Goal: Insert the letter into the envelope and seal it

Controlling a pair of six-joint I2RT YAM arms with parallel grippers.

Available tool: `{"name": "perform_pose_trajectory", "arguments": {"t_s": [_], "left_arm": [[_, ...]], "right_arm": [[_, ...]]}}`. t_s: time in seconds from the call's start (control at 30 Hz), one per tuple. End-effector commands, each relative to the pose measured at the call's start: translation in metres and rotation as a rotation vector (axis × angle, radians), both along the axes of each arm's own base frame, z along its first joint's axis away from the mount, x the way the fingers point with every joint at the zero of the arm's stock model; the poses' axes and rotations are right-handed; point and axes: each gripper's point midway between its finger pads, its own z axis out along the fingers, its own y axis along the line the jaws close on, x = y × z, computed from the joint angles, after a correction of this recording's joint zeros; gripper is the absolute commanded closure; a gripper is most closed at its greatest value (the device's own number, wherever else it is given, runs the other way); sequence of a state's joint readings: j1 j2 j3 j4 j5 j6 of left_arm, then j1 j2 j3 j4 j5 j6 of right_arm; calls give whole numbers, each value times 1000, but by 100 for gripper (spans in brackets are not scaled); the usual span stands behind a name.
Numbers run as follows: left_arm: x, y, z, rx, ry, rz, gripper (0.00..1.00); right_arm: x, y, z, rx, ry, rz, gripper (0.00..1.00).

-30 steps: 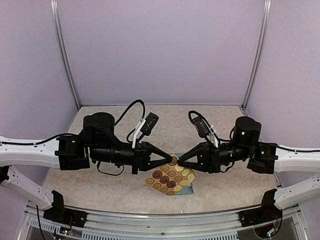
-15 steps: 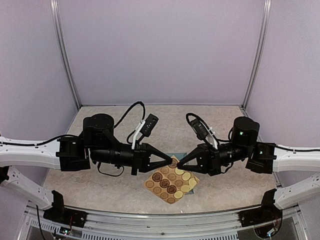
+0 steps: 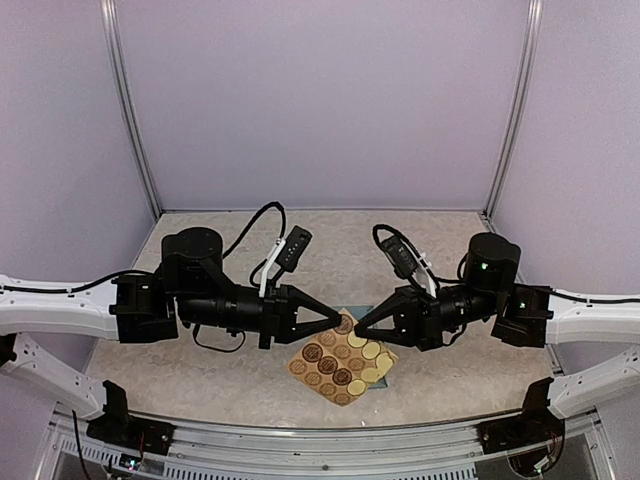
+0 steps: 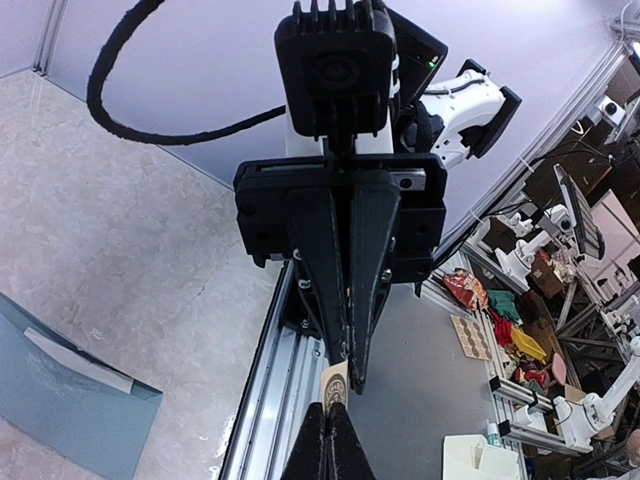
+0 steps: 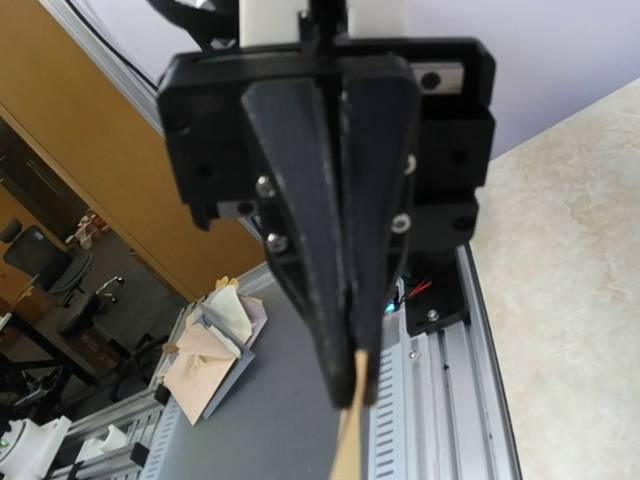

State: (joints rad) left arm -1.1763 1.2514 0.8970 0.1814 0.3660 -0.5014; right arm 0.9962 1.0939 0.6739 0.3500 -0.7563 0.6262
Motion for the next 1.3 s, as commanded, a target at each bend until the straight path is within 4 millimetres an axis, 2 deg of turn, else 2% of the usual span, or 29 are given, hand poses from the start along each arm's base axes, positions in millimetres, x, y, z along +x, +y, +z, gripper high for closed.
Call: {"name": "perform_pose_trajectory", "arguments": {"t_s": [0.0, 0.23, 0.43, 0.83, 1.0, 1.1, 1.27], "left_arm": [[6, 7, 9, -31, -13, 28, 100], [4, 7, 10, -36, -7, 15, 100], [-1, 3, 9, -37, -1, -14, 100], [-6, 1, 7, -35, -1, -43, 100], [-8, 0, 7, -37, -3, -53, 100], [-9, -2, 5, -32, 2, -62, 100], [-12, -5, 3, -30, 6, -79, 100]], "right_arm": [[-5, -5, 11, 39, -26, 24, 97], [-4, -4, 11, 37, -26, 22, 96], [-3, -1, 10, 36, -23, 26, 91], [-1, 1, 9, 34, -18, 24, 91], [-1, 2, 9, 35, -18, 26, 94], [-2, 3, 9, 38, -19, 30, 100], [-3, 3, 12, 50, -26, 39, 100]]}}
